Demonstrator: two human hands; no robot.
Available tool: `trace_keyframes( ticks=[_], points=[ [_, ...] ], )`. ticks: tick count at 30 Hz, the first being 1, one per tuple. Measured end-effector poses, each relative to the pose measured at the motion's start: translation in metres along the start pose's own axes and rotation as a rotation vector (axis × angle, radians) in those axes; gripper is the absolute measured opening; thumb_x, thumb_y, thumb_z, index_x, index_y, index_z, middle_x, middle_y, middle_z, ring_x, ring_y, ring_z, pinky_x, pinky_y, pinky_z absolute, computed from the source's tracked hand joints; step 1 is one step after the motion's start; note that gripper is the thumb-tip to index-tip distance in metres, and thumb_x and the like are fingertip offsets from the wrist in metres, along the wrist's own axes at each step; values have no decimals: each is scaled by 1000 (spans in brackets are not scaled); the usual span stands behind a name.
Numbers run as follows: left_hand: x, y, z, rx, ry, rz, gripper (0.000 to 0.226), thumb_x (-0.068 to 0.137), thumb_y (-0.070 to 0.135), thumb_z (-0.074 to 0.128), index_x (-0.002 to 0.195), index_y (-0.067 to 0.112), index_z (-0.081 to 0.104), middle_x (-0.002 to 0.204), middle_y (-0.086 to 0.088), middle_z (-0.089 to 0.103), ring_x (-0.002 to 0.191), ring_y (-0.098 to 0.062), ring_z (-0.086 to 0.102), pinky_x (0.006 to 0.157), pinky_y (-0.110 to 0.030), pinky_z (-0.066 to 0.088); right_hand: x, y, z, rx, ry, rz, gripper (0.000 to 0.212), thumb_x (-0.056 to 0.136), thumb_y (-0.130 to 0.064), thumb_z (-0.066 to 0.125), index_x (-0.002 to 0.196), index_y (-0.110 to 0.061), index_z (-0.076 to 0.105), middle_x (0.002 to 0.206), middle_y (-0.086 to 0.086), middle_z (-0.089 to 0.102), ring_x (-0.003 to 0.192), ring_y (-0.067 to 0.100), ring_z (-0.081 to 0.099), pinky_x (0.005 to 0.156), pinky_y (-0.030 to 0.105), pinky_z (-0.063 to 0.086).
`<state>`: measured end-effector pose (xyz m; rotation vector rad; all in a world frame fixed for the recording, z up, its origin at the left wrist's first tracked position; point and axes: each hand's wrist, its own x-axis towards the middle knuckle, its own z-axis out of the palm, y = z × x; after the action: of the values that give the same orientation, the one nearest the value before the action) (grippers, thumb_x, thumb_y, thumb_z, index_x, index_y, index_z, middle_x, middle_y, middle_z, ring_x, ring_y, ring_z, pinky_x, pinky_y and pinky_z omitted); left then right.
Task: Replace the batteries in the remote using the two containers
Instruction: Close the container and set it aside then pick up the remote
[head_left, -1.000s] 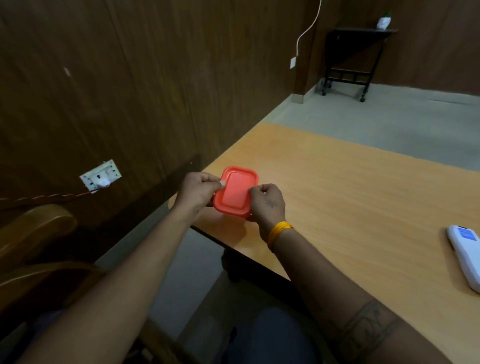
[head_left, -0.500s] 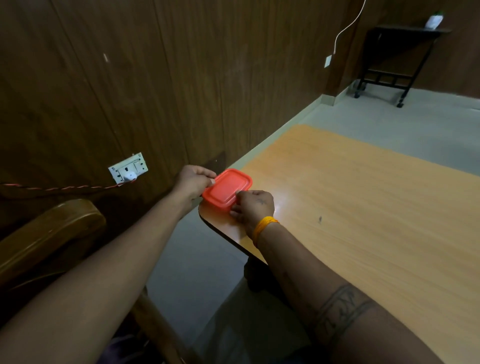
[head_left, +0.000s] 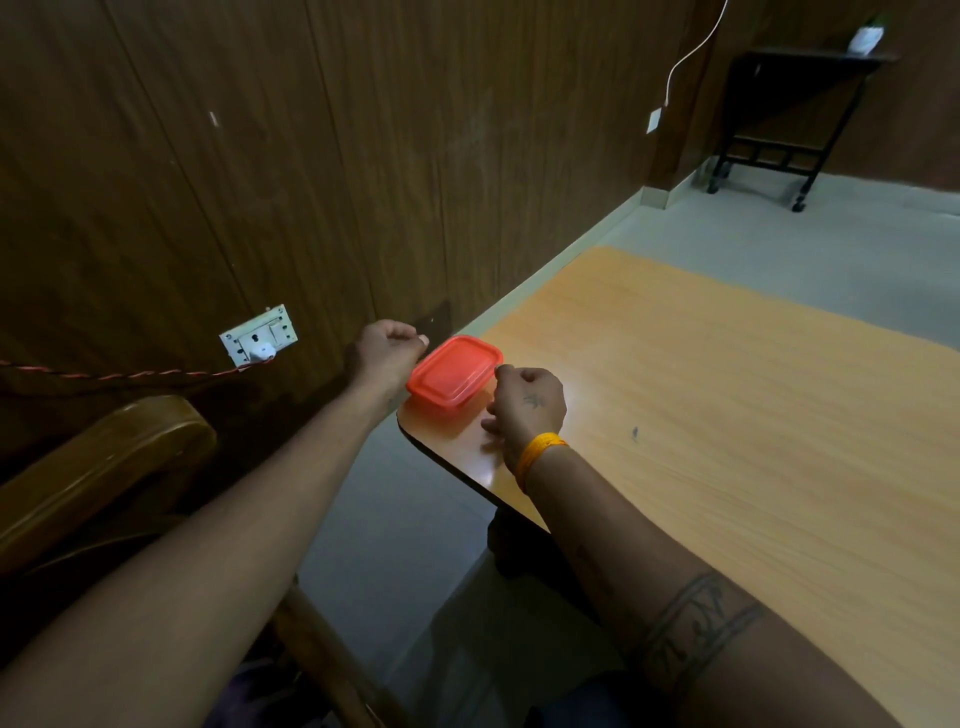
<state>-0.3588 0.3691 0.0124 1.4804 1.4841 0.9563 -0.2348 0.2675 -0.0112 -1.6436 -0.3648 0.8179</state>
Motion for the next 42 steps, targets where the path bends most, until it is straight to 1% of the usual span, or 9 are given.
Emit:
trace_keyframes(
  ticks=[2, 5, 8, 14, 24, 29, 32, 36, 42],
  points=[
    [-13, 8, 5, -17, 55, 63, 29, 97, 17, 71, 125, 18, 67, 112, 2, 69, 105, -18, 68, 83, -29, 57, -5, -5, -11, 59, 10, -23, 20, 101, -31, 59, 99, -13, 67, 85, 9, 70, 58, 21, 66, 72, 48, 67],
    [-44, 21, 20, -5, 62, 172, 35, 97, 19, 70, 131, 22, 64, 129, 1, 67, 116, -17, 64, 97, -37, 56, -14, -14, -33, 146, 38, -59, 20, 101, -32, 62, 103, -13, 69, 86, 9, 70, 67, 22, 68, 63, 39, 64],
    [-78, 39, 39, -56, 16, 265, 33, 98, 16, 68, 131, 21, 64, 129, 2, 67, 117, -15, 63, 95, -31, 53, -26, -22, -66, 194, 62, -114, 19, 100, -28, 62, 103, -11, 70, 82, 7, 69, 71, 21, 66, 58, 33, 59],
    [-156, 83, 90, -216, -228, 275, 15, 95, 17, 65, 107, 18, 74, 96, -1, 74, 94, -20, 70, 84, -41, 59, -56, -35, -161, 272, 101, -176, 18, 103, -25, 62, 97, -9, 67, 79, 5, 65, 69, 21, 62, 60, 36, 56],
    [-312, 125, 231, -361, -698, 66, 15, 100, 16, 62, 107, 12, 75, 104, -9, 77, 87, -21, 70, 72, -37, 55, -88, -6, -375, 204, 442, -193, 16, 102, -23, 62, 99, -10, 70, 83, 6, 69, 71, 17, 65, 60, 34, 56],
    [-364, 127, 295, -290, -816, -33, 13, 99, 16, 63, 101, 13, 75, 104, -9, 76, 89, -23, 69, 70, -36, 55, -82, 16, -454, -200, 593, -162, 10, 93, -29, 67, 93, -22, 74, 102, 1, 75, 85, 21, 67, 77, 40, 59],
    [-380, 126, 326, -257, -821, -78, 12, 94, 14, 63, 93, 15, 75, 97, -7, 75, 84, -22, 69, 65, -33, 54, -74, 27, -483, -503, 620, -127, 23, 92, -29, 68, 113, -20, 73, 115, 2, 71, 102, 25, 65, 82, 34, 53],
    [-390, 122, 354, -168, -796, -88, 15, 90, 16, 63, 94, 14, 77, 96, -6, 76, 85, -25, 71, 69, -35, 59, -59, 44, -503, -788, 594, -129, 42, 90, -40, 73, 123, -18, 64, 124, 8, 59, 120, 31, 54, 87, 40, 52],
    [-398, 121, 376, -96, -825, -78, 14, 81, 11, 56, 81, 12, 69, 79, -10, 67, 69, -26, 59, 65, -37, 54, -41, 54, -508, -781, 554, -116, 60, 83, -39, 77, 127, -11, 47, 120, 15, 59, 106, 41, 60, 71, 37, 40]
  ],
)
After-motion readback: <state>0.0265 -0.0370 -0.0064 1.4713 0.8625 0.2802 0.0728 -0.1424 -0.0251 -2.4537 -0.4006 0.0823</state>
